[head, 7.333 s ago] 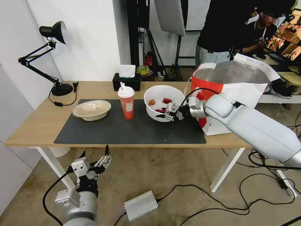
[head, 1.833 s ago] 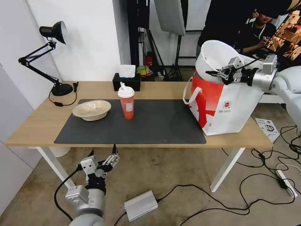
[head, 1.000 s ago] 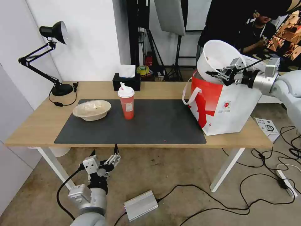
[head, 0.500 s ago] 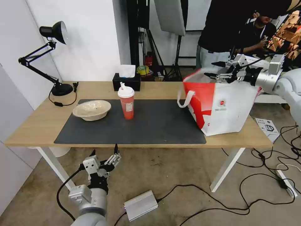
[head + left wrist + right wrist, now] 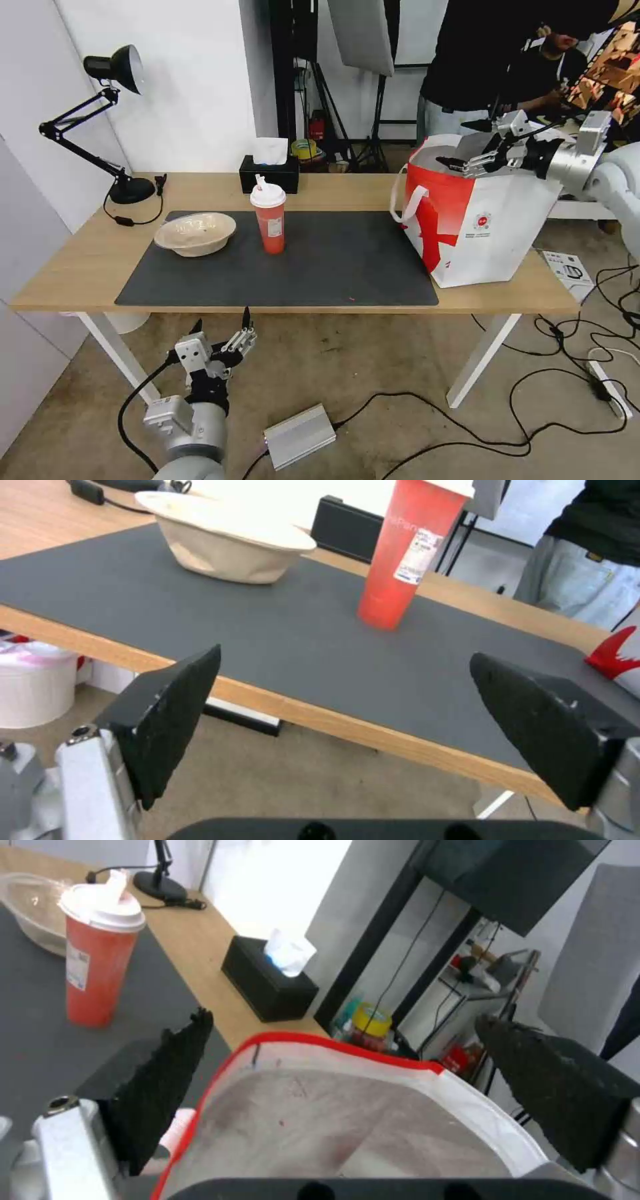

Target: Pick up the trash from the table and place it into the takeout bag.

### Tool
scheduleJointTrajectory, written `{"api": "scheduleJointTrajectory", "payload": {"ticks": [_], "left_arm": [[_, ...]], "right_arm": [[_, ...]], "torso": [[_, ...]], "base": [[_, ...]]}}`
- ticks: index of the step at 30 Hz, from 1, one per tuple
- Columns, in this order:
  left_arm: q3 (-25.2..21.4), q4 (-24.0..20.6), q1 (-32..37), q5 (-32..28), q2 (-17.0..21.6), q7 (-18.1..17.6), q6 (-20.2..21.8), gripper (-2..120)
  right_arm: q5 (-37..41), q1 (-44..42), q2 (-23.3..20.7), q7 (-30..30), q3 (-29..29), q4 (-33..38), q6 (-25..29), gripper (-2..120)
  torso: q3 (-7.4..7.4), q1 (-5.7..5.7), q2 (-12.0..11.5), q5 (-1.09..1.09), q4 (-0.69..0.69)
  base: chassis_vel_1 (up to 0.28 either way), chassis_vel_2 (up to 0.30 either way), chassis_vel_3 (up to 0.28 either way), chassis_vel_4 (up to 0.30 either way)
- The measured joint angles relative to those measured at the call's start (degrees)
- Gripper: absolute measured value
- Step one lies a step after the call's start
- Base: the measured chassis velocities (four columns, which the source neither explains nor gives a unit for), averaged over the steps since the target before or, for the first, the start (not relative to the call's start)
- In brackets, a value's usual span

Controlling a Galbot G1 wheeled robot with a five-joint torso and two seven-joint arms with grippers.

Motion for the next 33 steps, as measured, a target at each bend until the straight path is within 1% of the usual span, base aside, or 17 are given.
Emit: {"api": "scheduleJointTrajectory", "payload": {"ticks": [8, 10, 12, 13, 16, 17, 21, 22, 26, 27, 28, 30, 31, 32, 33], "left_arm": [[-0.04, -0.66, 0.49, 0.35, -0.13, 0.00, -0.04, 100], [-0.05, -0.82, 0.55, 0.40, -0.15, 0.00, -0.04, 100], [-0.13, -0.94, 0.66, 0.43, -0.16, 0.00, -0.04, 100], [-0.13, -0.94, 0.66, 0.43, -0.16, 0.00, -0.04, 100], [-0.25, -1.06, 0.81, 0.44, -0.16, 0.00, -0.04, 100], [-0.25, -1.06, 0.81, 0.44, -0.16, 0.00, -0.04, 100], [-0.41, -1.29, 0.88, 0.44, -0.16, 0.00, -0.04, 100], [-0.41, -1.29, 0.88, 0.44, -0.16, 0.00, -0.04, 100], [-0.52, -1.52, 1.00, 0.43, -0.17, 0.01, -0.04, 100], [-0.52, -1.52, 1.00, 0.43, -0.17, 0.01, -0.04, 100], [-0.52, -1.56, 1.02, 0.41, -0.17, 0.01, -0.04, 100], [-0.57, -1.61, 1.06, 0.36, -0.17, 0.02, -0.04, 100], [-0.60, -1.61, 1.07, 0.35, -0.17, 0.02, -0.04, 100], [-0.60, -1.61, 1.07, 0.35, -0.17, 0.02, -0.04, 100], [-0.65, -1.64, 1.12, 0.35, -0.17, 0.02, -0.04, 100]], "right_arm": [[1.34, -1.38, -0.54, 1.45, 1.26, 1.67, -0.21, 100], [2.26, -2.18, -0.68, 2.73, 1.88, 2.85, -0.26, 100], [3.83, -3.65, -0.76, 5.57, 2.59, 4.76, -0.23, 100], [3.83, -3.65, -0.76, 5.57, 2.59, 4.76, -0.23, 100], [7.20, -6.61, -0.79, 11.60, 3.70, 8.15, 0.35, 100], [7.20, -6.61, -0.79, 11.60, 3.70, 8.15, 0.35, 100], [10.42, -11.84, -0.81, 21.41, 5.75, 14.71, 2.25, 100], [10.42, -11.84, -0.81, 21.41, 5.75, 14.71, 2.25, 100], [11.78, -17.23, -0.75, 29.47, 7.86, 21.46, 4.69, 100], [11.78, -17.23, -0.75, 29.47, 7.86, 21.46, 4.69, 100], [11.94, -18.43, -0.73, 31.13, 8.15, 22.85, 5.34, 100], [12.11, -22.73, -0.97, 36.79, 8.63, 27.40, 8.20, 100], [12.09, -24.22, -1.14, 38.38, 8.79, 28.69, 9.03, 100], [12.09, -24.22, -1.14, 38.38, 8.79, 28.69, 9.03, 100], [11.85, -27.35, -1.34, 41.39, 9.40, 31.14, 10.35, 100]], "torso": [[0.00, 0.00, 0.00, 0.00, 0.00], [0.00, 0.00, 0.00, 0.00, 0.00], [0.00, 0.00, 0.00, 0.00, 0.00], [0.00, 0.00, 0.00, 0.00, 0.00], [0.00, 0.00, 0.00, -0.01, 0.00], [0.00, 0.00, 0.00, -0.01, 0.00], [0.00, 0.00, 0.00, 0.00, -0.01], [0.00, 0.00, 0.00, 0.00, -0.01], [0.00, 0.00, 0.00, -0.01, 0.00], [0.00, 0.00, 0.00, -0.01, 0.00], [0.00, 0.00, 0.00, -0.01, 0.00], [0.00, 0.00, 0.00, -0.02, 0.01], [0.00, 0.00, 0.00, -0.01, 0.00], [0.00, 0.00, 0.00, -0.01, 0.00], [0.00, 0.00, 0.00, -0.01, 0.00]], "base": [[0.000, 0.000, 0.000, 0.000], [0.000, 0.000, 0.000, 0.000], [0.000, 0.000, 0.000, 0.000], [0.000, 0.000, 0.000, 0.000], [0.000, 0.000, 0.000, 0.000], [0.000, 0.000, 0.000, 0.000], [0.000, 0.000, 0.000, 0.000], [0.000, 0.000, 0.000, 0.000], [0.000, 0.000, 0.000, 0.000], [0.000, 0.000, 0.000, 0.000], [0.000, 0.000, 0.000, 0.000], [0.000, 0.000, 0.000, 0.000], [0.000, 0.000, 0.000, 0.000], [0.000, 0.000, 0.000, 0.000], [0.000, 0.000, 0.000, 0.000]]}}
